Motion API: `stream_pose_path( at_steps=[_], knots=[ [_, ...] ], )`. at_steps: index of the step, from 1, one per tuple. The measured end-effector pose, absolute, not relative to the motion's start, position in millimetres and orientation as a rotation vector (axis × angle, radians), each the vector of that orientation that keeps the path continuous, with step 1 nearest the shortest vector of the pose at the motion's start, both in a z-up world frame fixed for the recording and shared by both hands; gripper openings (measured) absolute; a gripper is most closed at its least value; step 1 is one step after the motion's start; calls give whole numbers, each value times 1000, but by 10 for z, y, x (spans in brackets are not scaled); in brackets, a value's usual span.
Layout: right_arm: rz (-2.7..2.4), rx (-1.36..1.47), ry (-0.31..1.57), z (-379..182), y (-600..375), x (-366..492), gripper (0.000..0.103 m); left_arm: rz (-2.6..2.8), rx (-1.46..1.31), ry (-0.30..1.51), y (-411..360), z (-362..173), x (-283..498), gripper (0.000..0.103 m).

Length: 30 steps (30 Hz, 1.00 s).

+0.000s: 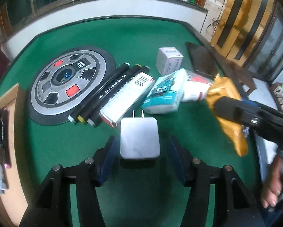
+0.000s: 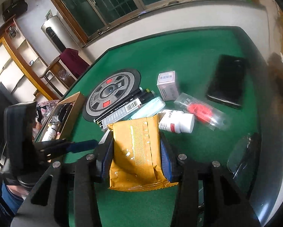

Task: Organize objects
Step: 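Grasp the yellow padded envelope with the right gripper while the left grasps the white plug adapter, then carry envelope and adapter into the cardboard box and open both grippers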

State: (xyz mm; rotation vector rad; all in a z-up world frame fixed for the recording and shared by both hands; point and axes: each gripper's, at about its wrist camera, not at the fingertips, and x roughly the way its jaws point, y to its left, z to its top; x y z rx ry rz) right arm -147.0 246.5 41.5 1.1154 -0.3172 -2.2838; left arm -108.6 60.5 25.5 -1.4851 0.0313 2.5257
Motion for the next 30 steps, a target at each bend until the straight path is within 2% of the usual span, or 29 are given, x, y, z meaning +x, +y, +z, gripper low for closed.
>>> stream_pose_path(
  at_steps=[6,7,8,23,30],
  knots=[
    [-2286,1108,-354,415,2486,-1479,42,2521,-1519,29,598,97,-1187,49],
    [-2288,1108,-355,415,2490,-1481,42,2528,-1521,25,575,70,-1169,47],
    [-2289,1109,-355,414,2493,-1484,42,2544,-1494,19,555,77,-1138,39],
    [-2260,1108,-301,382,2270,-1417,42,2564,-1314,-187,118,303,-304,39],
    [-2207,1099,-291,401,2057,-1260,42,2580,-1263,-285,-83,411,-243,39]
  ],
)
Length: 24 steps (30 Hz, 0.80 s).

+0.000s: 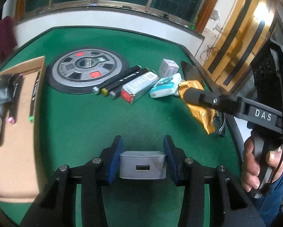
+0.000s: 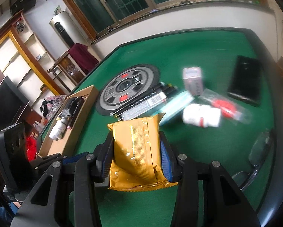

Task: Organize objects
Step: 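Carry envelope and adapter into the cardboard box and open both grippers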

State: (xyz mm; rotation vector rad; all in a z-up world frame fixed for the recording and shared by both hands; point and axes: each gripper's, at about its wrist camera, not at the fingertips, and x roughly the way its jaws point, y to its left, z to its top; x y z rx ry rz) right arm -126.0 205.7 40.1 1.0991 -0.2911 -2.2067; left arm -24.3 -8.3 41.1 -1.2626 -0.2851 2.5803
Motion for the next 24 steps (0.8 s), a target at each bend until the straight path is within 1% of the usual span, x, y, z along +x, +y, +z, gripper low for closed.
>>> stream_pose_path(
  at_steps=[5,16,24],
  knots=[
    [-2192,1114,-305,381,1952,-1177,42,2593,-1226,-339,-246,449,-92,39],
    [-2123,1113,-344,420,1547,-956,42,2708,-1037,-488,-958,855,262,39],
    [-2023,1087,-269,483,805,-732,42,2828,-999,-620,-1671,828,483,39]
  ],
)
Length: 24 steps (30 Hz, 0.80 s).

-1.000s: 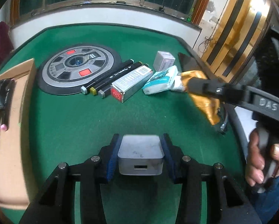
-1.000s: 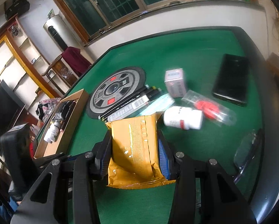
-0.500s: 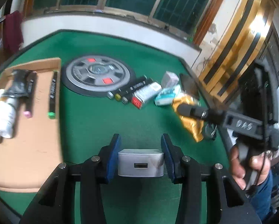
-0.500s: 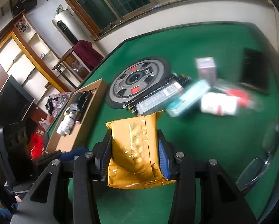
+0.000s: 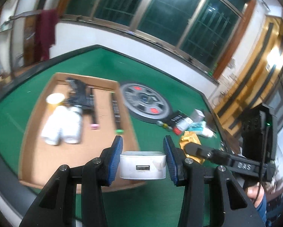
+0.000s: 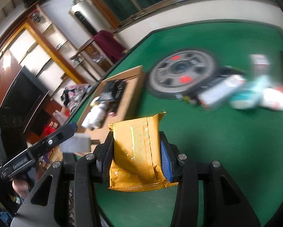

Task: Organize objects
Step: 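Carry envelope and adapter into the cardboard box and open both grippers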

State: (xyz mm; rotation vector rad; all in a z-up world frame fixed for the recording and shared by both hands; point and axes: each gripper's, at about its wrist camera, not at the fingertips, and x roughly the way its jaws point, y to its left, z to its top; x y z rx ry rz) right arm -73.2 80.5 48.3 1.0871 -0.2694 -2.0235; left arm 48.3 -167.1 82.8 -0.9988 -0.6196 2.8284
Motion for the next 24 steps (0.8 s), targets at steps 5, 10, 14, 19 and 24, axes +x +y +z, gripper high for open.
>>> stream_pose_path(
  at_steps=[5,10,14,19,24],
  knots=[
    [-1951,1087,-199,494,227,-622,42,2898,-996,-684,-2064,724,596,39],
    [-1926,1111,-103,386,-286,-539,42,2944,-1001,-744,-2378,560,663,39],
    [-1935,1144,-53,240,-555,-582,42,2961,-1011,-780,-2530,414,686,39],
    [-1930,1187,-5,86,-759,-584,42,2962,-1019,-795,-2623,281,739,39],
    [-1932,1198,25,24,-842,-547,42,2963,-1041,-796,-2661,151,759,39]
  ],
)
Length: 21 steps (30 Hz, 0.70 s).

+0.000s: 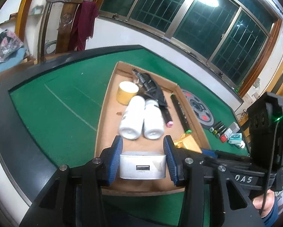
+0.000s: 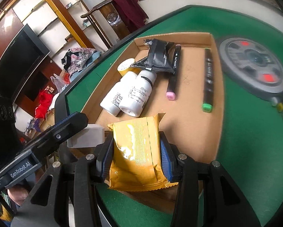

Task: Organize objects
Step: 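Carry envelope and adapter into the cardboard box and open both grippers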

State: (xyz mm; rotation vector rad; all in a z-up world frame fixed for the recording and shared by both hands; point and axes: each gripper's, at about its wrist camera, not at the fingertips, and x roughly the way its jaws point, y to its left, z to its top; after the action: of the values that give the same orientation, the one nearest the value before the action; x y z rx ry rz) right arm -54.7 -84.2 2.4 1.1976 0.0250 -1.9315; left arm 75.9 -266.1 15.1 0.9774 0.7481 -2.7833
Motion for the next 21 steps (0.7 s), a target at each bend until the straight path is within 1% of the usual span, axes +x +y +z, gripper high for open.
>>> stream_pose_path(
  at_steps=[9,14,17,21],
  knots=[
    [-1962,1185,92,1,-908,-490,42,-2802,930,781,-2670,115,793,39],
    [-1925,1195,28,32,-866,-518,43,-2812,886,847,-2720,151,832,39],
    [-1928,1189,16,70,-829,-506,43,-2811,870,844,-2734,198,860,39],
    [-1890,1203,-52,85,-756,-522,43,-2823,861,838,-2700,260,880,40]
  ],
)
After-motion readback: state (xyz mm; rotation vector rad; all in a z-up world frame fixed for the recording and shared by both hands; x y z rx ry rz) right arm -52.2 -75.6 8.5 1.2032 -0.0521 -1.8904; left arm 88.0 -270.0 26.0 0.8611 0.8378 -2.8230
